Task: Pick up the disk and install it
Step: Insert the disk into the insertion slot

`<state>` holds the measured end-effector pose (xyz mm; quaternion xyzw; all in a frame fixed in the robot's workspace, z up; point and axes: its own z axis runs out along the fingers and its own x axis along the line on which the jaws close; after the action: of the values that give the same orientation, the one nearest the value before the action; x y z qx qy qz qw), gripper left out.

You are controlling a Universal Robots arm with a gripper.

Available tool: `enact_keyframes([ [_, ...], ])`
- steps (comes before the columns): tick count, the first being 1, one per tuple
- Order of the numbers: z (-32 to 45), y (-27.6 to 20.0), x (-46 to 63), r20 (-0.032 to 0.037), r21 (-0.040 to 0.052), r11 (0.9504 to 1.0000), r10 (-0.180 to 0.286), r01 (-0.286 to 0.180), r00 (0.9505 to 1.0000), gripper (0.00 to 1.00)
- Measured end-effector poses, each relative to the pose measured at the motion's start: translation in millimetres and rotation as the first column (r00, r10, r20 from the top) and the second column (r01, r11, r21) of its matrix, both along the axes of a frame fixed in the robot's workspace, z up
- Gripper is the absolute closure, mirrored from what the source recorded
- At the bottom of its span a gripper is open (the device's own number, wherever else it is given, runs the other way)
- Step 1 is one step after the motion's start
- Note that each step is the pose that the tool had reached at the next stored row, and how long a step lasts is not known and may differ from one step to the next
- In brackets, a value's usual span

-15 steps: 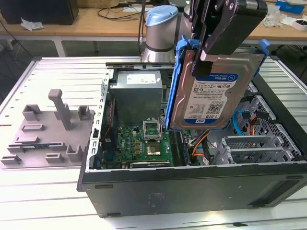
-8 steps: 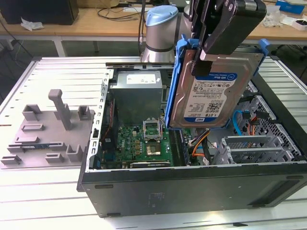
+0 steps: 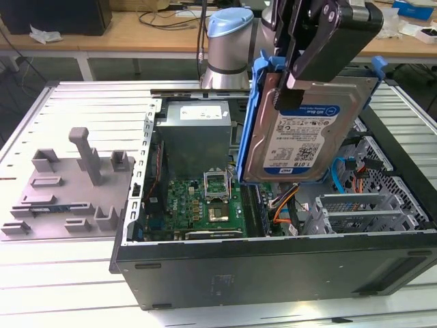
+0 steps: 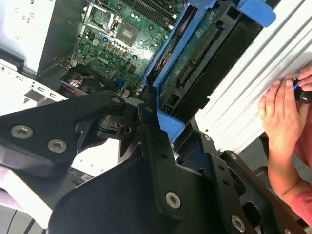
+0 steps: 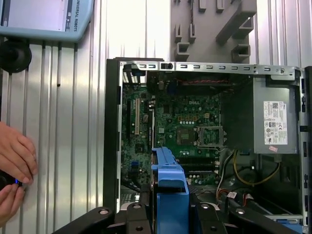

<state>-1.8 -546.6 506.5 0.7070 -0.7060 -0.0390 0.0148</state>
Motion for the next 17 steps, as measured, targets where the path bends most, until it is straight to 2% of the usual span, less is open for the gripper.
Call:
enact_keyframes([
  [4, 0.0, -1.4, 0.4, 0.0049, 0.0002, 1.0, 0.0, 0.0, 1.0, 0.64],
  [8, -0.1, -1.9, 0.9, 0.0135, 0.0001, 1.0, 0.001, -0.001, 0.9999, 0.64],
  [9, -0.1, -1.9, 0.9, 0.016, 0.0002, 1.0, 0.001, -0.001, 0.9999, 0.64],
  [10, -0.3, -1.9, 1.1, 0.0256, 0.0002, 1.0, 0.001, -0.001, 0.9997, 0.64],
  [15, -0.5, -1.9, 1.3, 0.0378, 0.0001, 1.0, 0.001, -0.001, 0.9993, 0.64],
  [17, -0.8, -2.5, 1.2, 0.0399, 0.0011, 1.0, 0.001, -0.001, 0.9992, 0.64],
])
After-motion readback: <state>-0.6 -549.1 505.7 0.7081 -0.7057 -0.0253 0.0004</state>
